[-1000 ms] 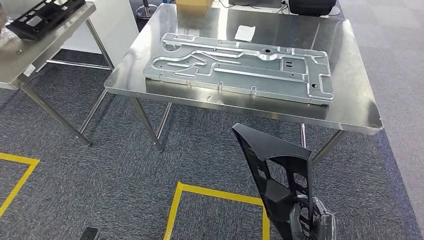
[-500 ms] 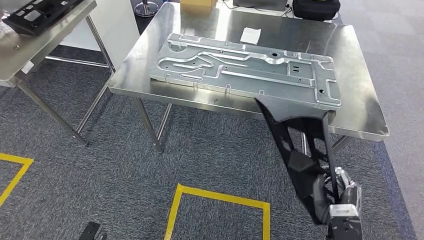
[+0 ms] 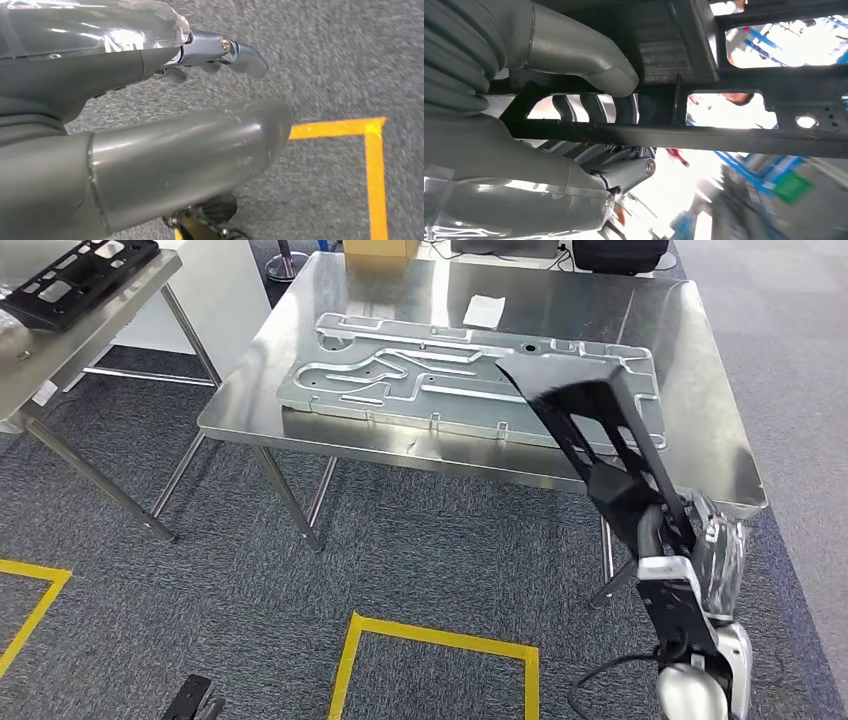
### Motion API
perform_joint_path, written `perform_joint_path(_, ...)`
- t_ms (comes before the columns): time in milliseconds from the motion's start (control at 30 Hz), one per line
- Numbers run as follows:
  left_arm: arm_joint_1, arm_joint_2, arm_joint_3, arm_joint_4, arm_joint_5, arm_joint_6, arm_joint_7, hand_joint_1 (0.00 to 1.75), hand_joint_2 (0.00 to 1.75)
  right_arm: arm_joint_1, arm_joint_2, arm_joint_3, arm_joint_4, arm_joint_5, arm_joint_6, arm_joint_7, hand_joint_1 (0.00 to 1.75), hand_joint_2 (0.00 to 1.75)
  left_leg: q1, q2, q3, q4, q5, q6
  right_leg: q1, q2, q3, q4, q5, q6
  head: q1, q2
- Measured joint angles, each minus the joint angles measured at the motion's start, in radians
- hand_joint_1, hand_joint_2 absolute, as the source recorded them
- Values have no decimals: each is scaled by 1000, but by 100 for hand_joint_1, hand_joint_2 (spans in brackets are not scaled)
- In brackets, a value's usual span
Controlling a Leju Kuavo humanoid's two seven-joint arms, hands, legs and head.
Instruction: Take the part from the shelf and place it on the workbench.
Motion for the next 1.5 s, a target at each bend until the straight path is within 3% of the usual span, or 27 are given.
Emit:
perform_joint_path(67, -13, -3, -14, 0, -2, -2, 11, 0, 0, -94, -9, 41, 30, 86, 5, 45, 175, 175, -3, 2, 49, -132, 83, 9, 3, 1, 7, 3, -7, 3, 0, 0)
perform_joint_path(133, -24, -6, -27, 0, -4, -3, 19, 0, 0, -180, -15, 85, 62, 173, 19, 85, 175, 175, -9, 4, 86, -228, 118, 21, 6, 1, 6, 7, -11, 10, 1, 0)
perform_joint_path(233, -35, -10, -46, 0, -11, -7, 30, 0, 0, -281, -20, 168, 112, 360, 45, 130, 175, 175, -9, 5, 90, -252, 120, 33, 7, -2, -1, 7, -13, 22, 2, 0)
perform_joint_path(300, -43, -14, -60, 0, -17, -10, 39, 0, 0, -338, -23, 229, 148, 518, 63, 152, 175, 175, -2, 4, 97, -264, 124, 42, 8, -5, -14, 36, -32, 32, 5, 0)
perform_joint_path(333, -48, -16, -67, 0, -19, -11, 44, 0, 0, -366, -24, 264, 170, 601, 75, 163, 175, 175, 1, 4, 101, -269, 125, 46, 6, -5, -36, 79, -55, 37, 8, 0)
perform_joint_path(400, -58, -19, -79, 0, -22, -16, 52, 0, 0, -418, -28, 336, 220, 746, 103, 182, 175, 175, 1, 4, 102, -271, 123, 50, -1, -6, -110, 208, -104, 46, 11, 0)
perform_joint_path(433, -62, -21, -85, 0, -24, -19, 55, 0, 0, -441, -31, 372, 248, 799, 116, 189, 175, 175, 1, 3, 103, -270, 121, 51, -5, -6, -145, 261, -114, 50, 11, 0)
perform_joint_path(467, -65, -23, -91, 0, -27, -22, 58, 0, 0, -462, -33, 405, 278, 836, 128, 194, 175, 175, 2, 2, 104, -268, 118, 50, -9, -7, -165, 281, -104, 53, 11, 0)
perform_joint_path(500, -67, -25, -97, 0, -29, -24, 59, 0, 0, -482, -34, 433, 307, 860, 138, 197, 175, 175, 3, 0, 105, -265, 115, 48, -13, -7, -166, 264, -75, 56, 11, 0)
perform_joint_path(567, -70, -29, -108, 0, -31, -27, 61, 0, 0, -522, -35, 479, 361, 881, 149, 204, 175, 175, 4, -3, 110, -258, 105, 41, -18, -9, -124, 146, 8, 55, 11, 0)
perform_joint_path(633, -73, -32, -117, 0, -29, -28, 62, 0, 0, -562, -38, 521, 413, 889, 155, 220, 175, 175, 2, -4, 109, -251, 97, 31, -15, -10, -84, 49, 46, 48, 11, 0)
perform_joint_path(700, -74, -35, -123, 1, -24, -29, 62, 0, 0, -597, -46, 572, 463, 893, 165, 242, 175, 175, 0, -4, 108, -252, 95, 19, -9, -8, -76, 25, 41, 39, 8, 0)
perform_joint_path(800, -73, -37, -129, 1, -15, -30, 62, 0, 0, -636, -69, 651, 526, 893, 183, 268, 175, 175, 4, -1, 102, -229, 76, 4, -12, -8, -65, 13, 38, 21, 3, 0)
perform_joint_path(833, -73, -37, -131, 1, -14, -31, 62, 0, 0, -648, -76, 674, 545, 893, 184, 275, 175, 175, 5, -1, 83, -189, 56, 0, -13, -9, -59, 10, 37, 14, 1, 0)
perform_joint_path(900, -70, -37, -134, 1, -11, -32, 62, 0, 0, -664, -86, 710, 582, 893, 181, 283, 175, 175, 6, 0, 16, -57, 3, -4, -11, -10, -51, 9, 31, 5, -3, 0)
perform_joint_path(967, -65, -36, -137, 1, -8, -34, 62, 0, 0, -668, -95, 730, 609, 893, 179, 285, 175, 175, 7, 0, -43, 34, -11, -6, -9, -9, -43, 11, 23, 2, -4, 0)
perform_joint_path(1000, -62, -36, -138, 1, -7, -34, 62, 0, 0, -668, -98, 736, 620, 893, 179, 285, 175, 175, 7, 0, -48, 25, 13, -6, -8, -8, -39, 13, 17, 3, -4, 0)
perform_joint_path(1033, -60, -36, -139, 1, -6, -35, 62, 0, 0, -669, -101, 741, 628, 893, 179, 285, 175, 175, 7, 0, -34, -21, 52, -4, -8, -7, -32, 16, 11, 5, -4, 0)
perform_joint_path(1100, -59, -35, -140, 1, -4, -35, 62, 0, 0, -674, -104, 748, 641, 893, 178, 288, 175, 175, 5, 1, 19, -152, 127, 2, -6, -5, -20, 20, -4, 11, -4, 0)
perform_joint_path(1167, -60, -34, -141, 1, 0, -35, 62, 0, 0, -681, -108, 754, 652, 893, 174, 298, 175, 175, 1, 1, 52, -224, 140, 9, -3, -4, -18, 24, -12, 19, -3, 0)
perform_joint_path(1267, -57, -34, -143, 1, 4, -35, 62, 0, 0, -686, -120, 758, 664, 893, 153, 319, 175, 175, 2, -1, 61, -237, 128, 22, -3, -6, -18, 23, -18, 32, -2, 0)
perform_joint_path(1333, -55, -34, -144, 1, 6, -35, 61, 0, 0, -689, -130, 758, 667, 893, 137, 326, 175, 175, 7, -1, 70, -246, 126, 33, -3, -6, -38, 68, -44, 42, 1, 0)
perform_joint_path(1433, -54, -34, -145, 1, 13, -35, 61, 0, 0, -691, -146, 758, 669, 893, 120, 332, 175, 175, 7, 0, 81, -248, 116, 45, -7, -6, -145, 255, -113, 53, 4, 0)
perform_joint_path(1467, -52, -34, -145, 1, 16, -35, 61, 0, 0, -690, -152, 758, 669, 893, 117, 334, 175, 175, 7, 0, 86, -248, 112, 46, -9, -6, -175, 296, -114, 54, 4, 0)
perform_joint_path(1500, -50, -34, -145, 1, 18, -35, 61, 0, 0, -689, -158, 758, 670, 893, 113, 338, 175, 175, 7, -1, 91, -248, 108, 47, -10, -7, -189, 300, -95, 55, 4, 0)
